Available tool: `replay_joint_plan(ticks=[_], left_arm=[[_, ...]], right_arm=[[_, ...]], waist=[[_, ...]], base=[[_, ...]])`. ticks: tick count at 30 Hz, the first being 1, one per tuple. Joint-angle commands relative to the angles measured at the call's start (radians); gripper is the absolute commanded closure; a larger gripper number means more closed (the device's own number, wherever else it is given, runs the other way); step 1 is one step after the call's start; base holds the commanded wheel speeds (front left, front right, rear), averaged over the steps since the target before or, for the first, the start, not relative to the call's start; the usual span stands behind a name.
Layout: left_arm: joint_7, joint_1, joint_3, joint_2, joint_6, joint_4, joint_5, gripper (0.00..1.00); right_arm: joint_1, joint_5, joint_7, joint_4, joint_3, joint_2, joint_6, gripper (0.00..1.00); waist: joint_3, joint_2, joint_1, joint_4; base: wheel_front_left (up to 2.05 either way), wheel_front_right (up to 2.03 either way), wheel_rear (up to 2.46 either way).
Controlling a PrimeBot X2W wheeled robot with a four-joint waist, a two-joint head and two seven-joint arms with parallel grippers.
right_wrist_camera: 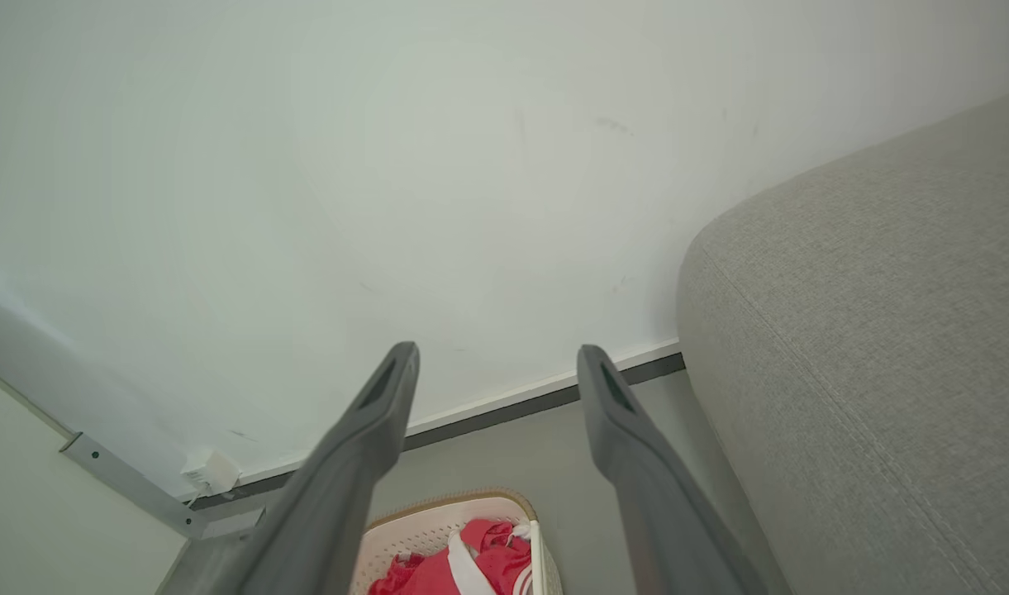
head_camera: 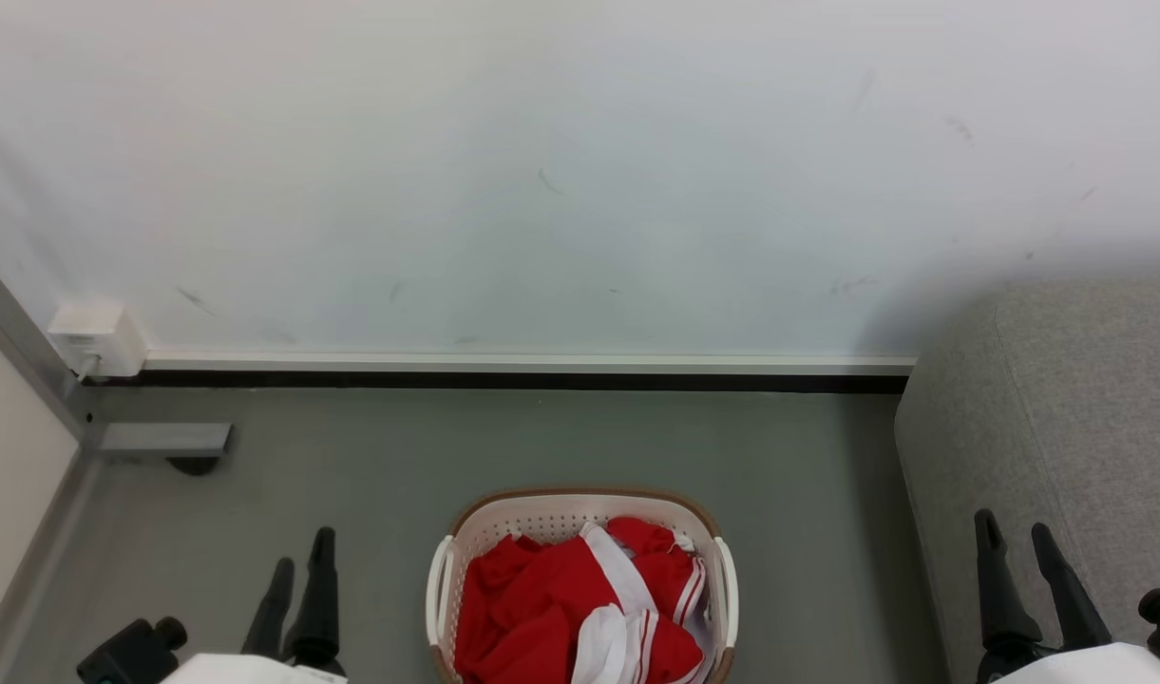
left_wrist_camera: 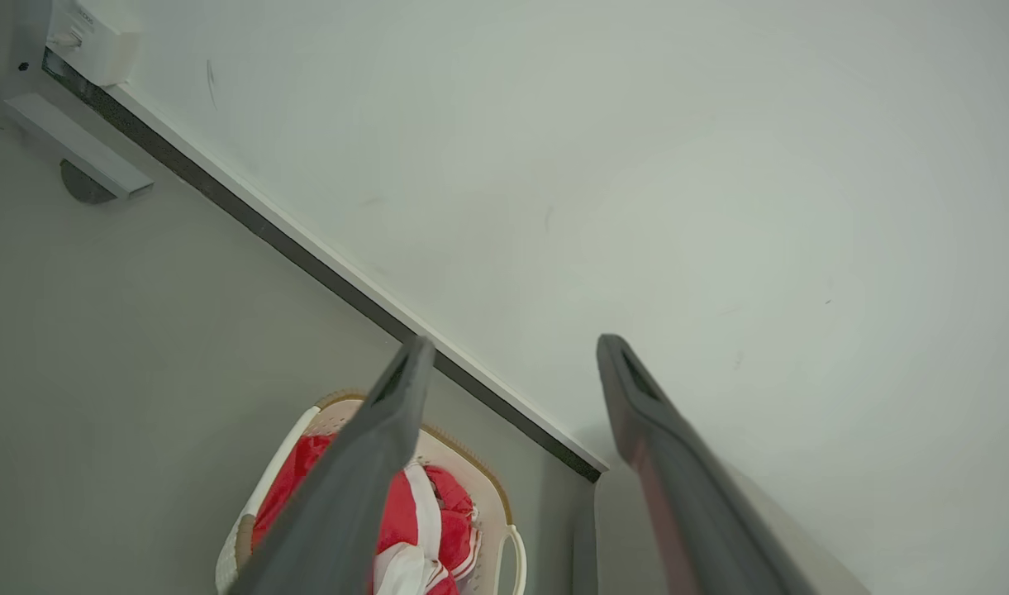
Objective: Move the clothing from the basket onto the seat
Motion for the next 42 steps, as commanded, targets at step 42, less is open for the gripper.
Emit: replay_joint_plan(ticks=[42], left_arm=[[-0.117,0.033,0.023,0.016,-0.011,0.009,0.49,0.0]], right_arm=[[0.009,-0.513,-0.117,0.045,-0.026,0.002,-0.001,0.0]], waist=[[-0.006,0.0,0.0,-0.007]], base=[[0.0,0.0,0.0]])
